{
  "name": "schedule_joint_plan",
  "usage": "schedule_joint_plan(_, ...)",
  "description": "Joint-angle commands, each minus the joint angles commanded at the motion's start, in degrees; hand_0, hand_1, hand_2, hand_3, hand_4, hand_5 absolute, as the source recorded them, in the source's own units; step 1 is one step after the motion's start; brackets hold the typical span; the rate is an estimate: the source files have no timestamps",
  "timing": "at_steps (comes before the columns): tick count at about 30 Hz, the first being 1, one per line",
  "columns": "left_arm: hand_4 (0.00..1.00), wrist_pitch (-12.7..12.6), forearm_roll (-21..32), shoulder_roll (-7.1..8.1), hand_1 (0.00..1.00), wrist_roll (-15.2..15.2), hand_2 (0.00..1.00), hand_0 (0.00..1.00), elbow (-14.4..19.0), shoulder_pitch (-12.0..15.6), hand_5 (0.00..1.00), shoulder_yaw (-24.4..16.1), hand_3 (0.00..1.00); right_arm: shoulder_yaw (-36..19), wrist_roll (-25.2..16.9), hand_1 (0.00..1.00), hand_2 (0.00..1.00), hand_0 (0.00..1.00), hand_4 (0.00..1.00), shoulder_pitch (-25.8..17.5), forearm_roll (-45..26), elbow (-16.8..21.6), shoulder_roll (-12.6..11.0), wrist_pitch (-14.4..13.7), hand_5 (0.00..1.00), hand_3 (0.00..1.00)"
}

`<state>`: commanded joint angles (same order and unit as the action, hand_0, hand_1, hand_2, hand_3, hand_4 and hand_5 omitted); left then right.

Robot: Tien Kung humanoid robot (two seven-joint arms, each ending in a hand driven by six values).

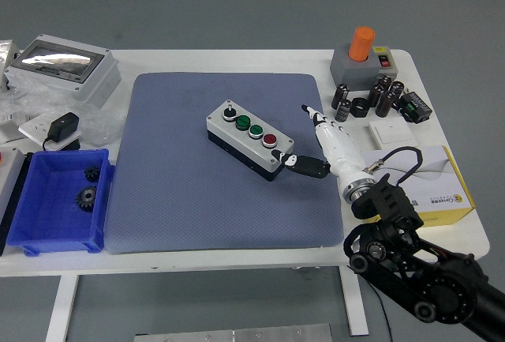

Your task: Pick up the button,place it on the desk,press the button,press the button

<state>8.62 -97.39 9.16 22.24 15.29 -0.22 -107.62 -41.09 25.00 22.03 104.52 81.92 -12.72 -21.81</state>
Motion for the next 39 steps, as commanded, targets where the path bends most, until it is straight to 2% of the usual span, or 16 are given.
schedule_joint_plan(9, 0.43, -0.3, 0.72, 0.02, 0.705, 0.96, 0.709, 0.714, 0.46, 0.13, 0.838, 0.49, 0.834, 2.93, 0.45, 0.998, 0.998, 0.998, 0.983, 3.91, -1.63, -3.69, 2.15, 0.52, 0.515, 0.998)
schedule_joint_plan(13, 0.432, -0.29, 0.57, 0.09, 0.705, 1.01, 0.708, 0.715, 0.53, 0.04, 0.838, 0.4, 0.837, 4.94, 2.75, 0.998, 0.998, 0.998, 0.979, 6.8, 1.26, -7.16, 3.47, 1.33, 0.52, 0.998)
schedule_joint_plan(17, 0.432, -0.24, 0.52, 0.09, 0.705, 0.84, 0.708, 0.715, 0.48, -0.06, 0.838, 0.39, 0.836, 6.74, 6.26, 0.998, 0.998, 0.998, 0.984, 9.43, 5.88, -11.17, 4.94, 3.41, 0.521, 0.998)
schedule_joint_plan(21, 0.432, -0.25, 0.73, 0.08, 0.705, 0.69, 0.708, 0.715, 0.45, -0.08, 0.838, 0.54, 0.836, 8.92, 7.9, 0.998, 0.998, 0.998, 0.984, 11.19, 7.88, -14.04, 6.17, 4.72, 0.521, 0.998)
schedule_joint_plan(28, 0.432, -0.21, 0.93, 0.07, 0.703, 0.76, 0.708, 0.715, 0.51, -0.06, 0.838, 0.72, 0.835, 11.94, 8.15, 0.998, 0.998, 0.998, 0.998, 13.33, 6.64, -17.35, 8.19, 4.23, 0.526, 0.998)
schedule_joint_plan(29, 0.434, -0.19, 0.86, 0.07, 0.702, 0.72, 0.706, 0.715, 0.5, -0.09, 0.839, 0.68, 0.832, 12.15, 8.21, 0.975, 0.998, 0.954, 0.998, 13.52, 6.46, -17.75, 8.44, 4.08, 0.521, 0.998)
schedule_joint_plan(34, 0.434, 0.01, 0.4, 0.1, 0.702, 0.34, 0.706, 0.715, 0.41, -0.32, 0.839, 0.41, 0.832, 12.73, 8.28, 0.975, 0.998, 0.954, 0.998, 14.12, 5.61, -19.2, 9.2, 3.07, 0.521, 0.998)
schedule_joint_plan(35, 0.434, 0.02, 0.36, 0.1, 0.701, 0.31, 0.707, 0.715, 0.41, -0.33, 0.838, 0.38, 0.83, 12.79, 8.25, 0.893, 0.991, 0.866, 0.998, 14.15, 5.49, -19.27, 9.21, 2.97, 0.539, 0.998)
schedule_joint_plan(39, 0.434, 0.05, 0.08, 0.12, 0.701, 0.15, 0.707, 0.715, 0.38, -0.34, 0.838, 0.24, 0.83, 13.25, 8.1, 0.893, 0.991, 0.866, 0.998, 14.16, 4.75, -19.57, 9.22, 2.32, 0.539, 0.998)
